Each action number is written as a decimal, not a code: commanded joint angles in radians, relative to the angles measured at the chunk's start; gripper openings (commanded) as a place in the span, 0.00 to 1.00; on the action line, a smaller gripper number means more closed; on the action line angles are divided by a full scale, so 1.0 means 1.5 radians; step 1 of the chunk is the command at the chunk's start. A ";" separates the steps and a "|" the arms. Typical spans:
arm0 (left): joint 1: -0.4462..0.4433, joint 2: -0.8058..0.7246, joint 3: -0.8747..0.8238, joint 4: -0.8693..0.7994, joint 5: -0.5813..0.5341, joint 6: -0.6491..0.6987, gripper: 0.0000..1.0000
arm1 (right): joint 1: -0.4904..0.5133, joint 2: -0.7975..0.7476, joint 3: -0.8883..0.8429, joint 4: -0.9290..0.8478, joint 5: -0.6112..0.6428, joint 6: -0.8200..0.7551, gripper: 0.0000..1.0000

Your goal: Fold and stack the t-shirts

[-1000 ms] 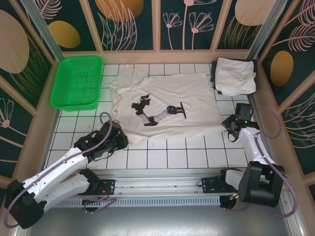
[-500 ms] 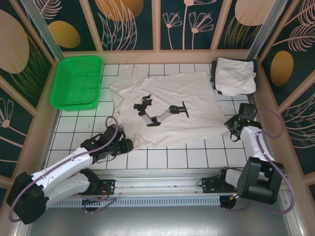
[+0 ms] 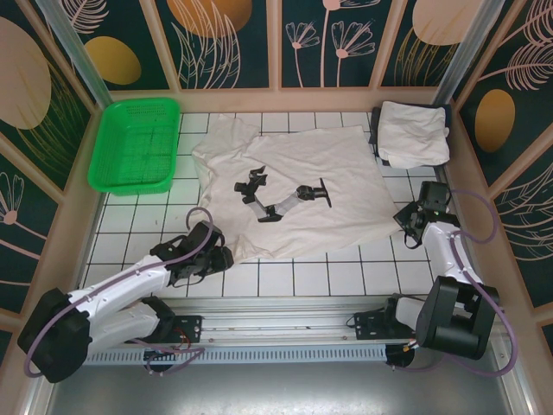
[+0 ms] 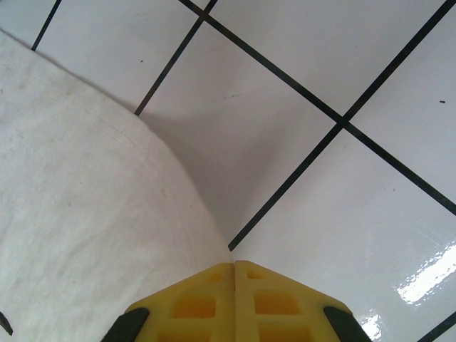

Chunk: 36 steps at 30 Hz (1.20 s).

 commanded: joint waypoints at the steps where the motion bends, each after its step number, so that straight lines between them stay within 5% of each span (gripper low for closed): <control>1: -0.002 0.017 -0.010 0.026 0.008 -0.002 0.35 | -0.007 -0.001 -0.010 0.012 -0.009 -0.014 0.00; 6: -0.001 -0.043 -0.009 0.025 -0.023 -0.013 0.00 | -0.008 -0.010 -0.002 -0.002 -0.015 -0.018 0.00; 11: 0.002 -0.108 0.066 -0.064 -0.145 -0.023 0.00 | -0.008 -0.039 0.023 -0.022 -0.018 -0.017 0.00; 15: 0.036 -0.067 0.144 -0.081 -0.210 0.026 0.00 | -0.004 -0.028 0.044 -0.005 -0.048 -0.005 0.00; 26: 0.164 0.217 0.338 0.009 -0.241 0.205 0.00 | 0.033 0.179 0.157 0.059 -0.063 -0.007 0.00; 36: 0.196 0.403 0.490 0.001 -0.248 0.268 0.00 | 0.061 0.348 0.255 0.066 -0.074 -0.026 0.00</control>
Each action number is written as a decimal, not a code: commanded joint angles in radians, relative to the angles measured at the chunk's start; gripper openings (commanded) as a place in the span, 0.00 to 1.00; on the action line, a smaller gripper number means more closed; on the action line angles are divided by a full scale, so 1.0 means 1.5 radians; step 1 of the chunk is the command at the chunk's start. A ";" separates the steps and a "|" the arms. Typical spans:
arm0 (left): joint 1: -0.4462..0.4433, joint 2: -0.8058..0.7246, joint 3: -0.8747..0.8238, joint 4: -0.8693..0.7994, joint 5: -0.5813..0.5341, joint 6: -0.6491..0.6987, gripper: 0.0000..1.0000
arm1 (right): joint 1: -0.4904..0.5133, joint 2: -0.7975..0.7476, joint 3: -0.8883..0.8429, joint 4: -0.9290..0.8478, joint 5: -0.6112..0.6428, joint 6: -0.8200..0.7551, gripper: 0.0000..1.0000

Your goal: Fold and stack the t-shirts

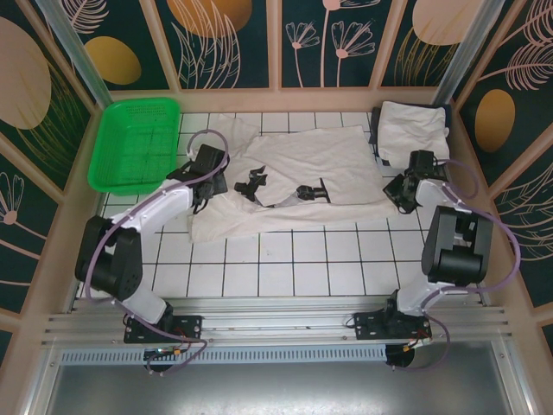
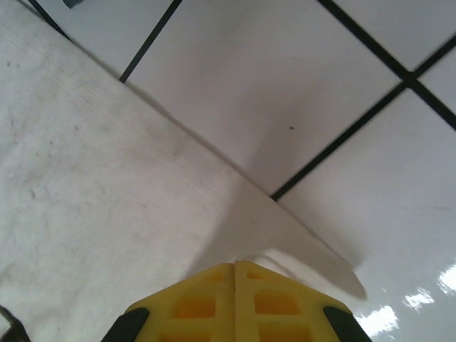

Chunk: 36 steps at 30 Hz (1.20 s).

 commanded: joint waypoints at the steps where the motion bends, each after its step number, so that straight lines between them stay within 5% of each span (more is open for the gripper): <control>1: 0.009 0.024 0.039 -0.005 -0.027 0.039 0.00 | 0.015 0.037 0.042 0.004 -0.005 -0.021 0.00; 15: 0.037 0.033 0.050 -0.025 -0.025 0.060 0.00 | 0.003 0.073 0.094 -0.054 0.090 -0.064 0.00; 23: 0.037 -0.014 0.005 -0.016 -0.012 0.048 0.00 | -0.015 0.025 0.053 -0.017 0.059 -0.060 0.00; 36: 0.040 0.065 0.046 -0.044 -0.033 0.048 0.00 | 0.009 0.103 0.107 -0.004 -0.006 -0.053 0.03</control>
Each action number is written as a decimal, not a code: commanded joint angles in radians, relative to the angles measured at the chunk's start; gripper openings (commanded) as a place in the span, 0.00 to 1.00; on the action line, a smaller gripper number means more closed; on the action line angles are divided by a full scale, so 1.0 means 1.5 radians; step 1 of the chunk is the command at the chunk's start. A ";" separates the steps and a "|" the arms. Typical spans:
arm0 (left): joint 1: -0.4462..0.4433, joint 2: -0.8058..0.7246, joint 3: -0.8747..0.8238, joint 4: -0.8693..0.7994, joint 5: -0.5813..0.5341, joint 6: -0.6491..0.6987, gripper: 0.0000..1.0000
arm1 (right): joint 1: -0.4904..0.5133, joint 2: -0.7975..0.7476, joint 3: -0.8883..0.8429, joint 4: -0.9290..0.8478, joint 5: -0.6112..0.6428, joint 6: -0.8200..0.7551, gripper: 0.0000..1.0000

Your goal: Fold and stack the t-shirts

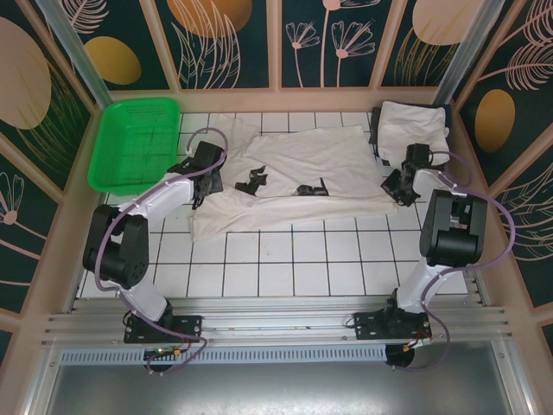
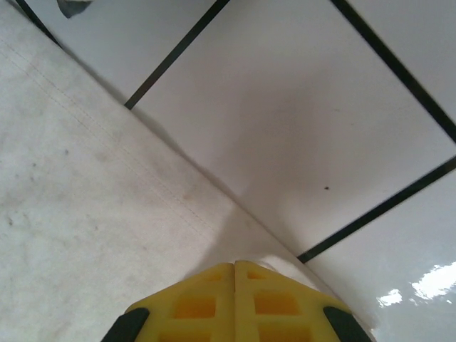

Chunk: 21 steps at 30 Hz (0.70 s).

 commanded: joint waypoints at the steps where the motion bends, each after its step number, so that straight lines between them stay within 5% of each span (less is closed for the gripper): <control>1: 0.008 0.022 0.030 -0.032 -0.029 0.001 0.00 | 0.010 0.018 0.040 -0.001 -0.009 -0.005 0.03; 21: 0.042 0.003 0.022 -0.041 -0.049 0.004 0.00 | 0.015 0.068 0.110 -0.011 0.017 0.002 0.03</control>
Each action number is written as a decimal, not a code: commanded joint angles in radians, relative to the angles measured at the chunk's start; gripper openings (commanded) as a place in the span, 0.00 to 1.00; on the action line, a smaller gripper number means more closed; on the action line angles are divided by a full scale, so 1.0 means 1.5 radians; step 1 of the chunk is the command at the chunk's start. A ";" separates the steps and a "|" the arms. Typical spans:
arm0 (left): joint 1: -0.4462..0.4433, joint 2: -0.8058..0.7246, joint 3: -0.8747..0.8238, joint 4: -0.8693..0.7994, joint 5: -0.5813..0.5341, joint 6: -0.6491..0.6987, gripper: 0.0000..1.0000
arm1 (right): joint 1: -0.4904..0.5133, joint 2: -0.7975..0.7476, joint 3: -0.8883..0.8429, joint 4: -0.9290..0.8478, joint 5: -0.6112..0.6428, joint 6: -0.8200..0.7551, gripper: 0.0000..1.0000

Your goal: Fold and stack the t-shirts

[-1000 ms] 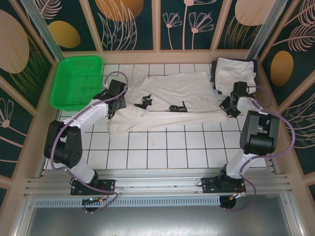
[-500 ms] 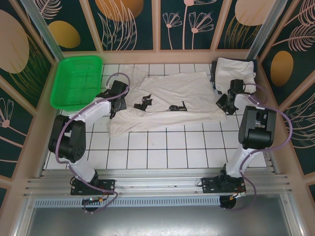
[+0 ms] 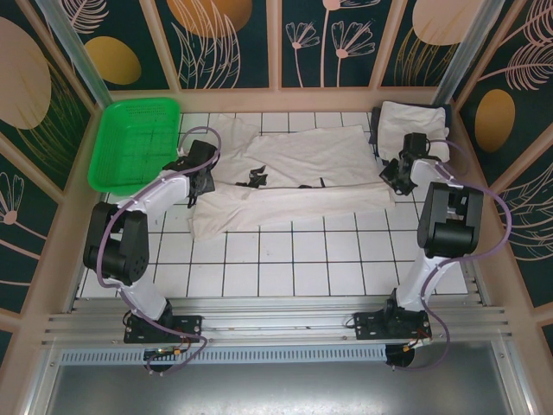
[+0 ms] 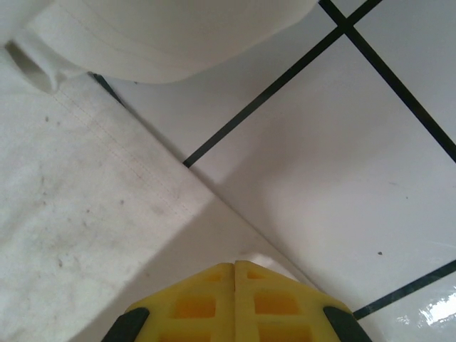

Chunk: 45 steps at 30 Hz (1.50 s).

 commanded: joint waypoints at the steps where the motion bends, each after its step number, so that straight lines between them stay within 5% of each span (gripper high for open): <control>1: 0.007 -0.008 0.017 -0.011 -0.005 0.006 0.00 | 0.002 0.024 0.027 0.002 -0.009 0.002 0.03; 15: 0.010 0.004 0.028 -0.034 0.005 0.008 0.00 | 0.017 0.006 0.033 -0.012 -0.042 0.002 0.00; 24: 0.000 -0.237 -0.068 -0.069 0.171 0.008 0.00 | 0.015 -0.209 -0.110 -0.049 -0.010 -0.013 0.00; 34: -0.043 -0.489 -0.182 -0.215 0.190 -0.068 0.00 | -0.014 -0.483 -0.266 -0.101 0.013 -0.001 0.00; 38: -0.043 -0.485 -0.235 -0.199 0.210 -0.074 0.00 | -0.022 -0.503 -0.293 -0.075 0.008 -0.001 0.00; 45: -0.043 -0.344 -0.203 -0.127 0.155 -0.045 0.00 | -0.029 -0.366 -0.252 0.009 -0.021 -0.011 0.00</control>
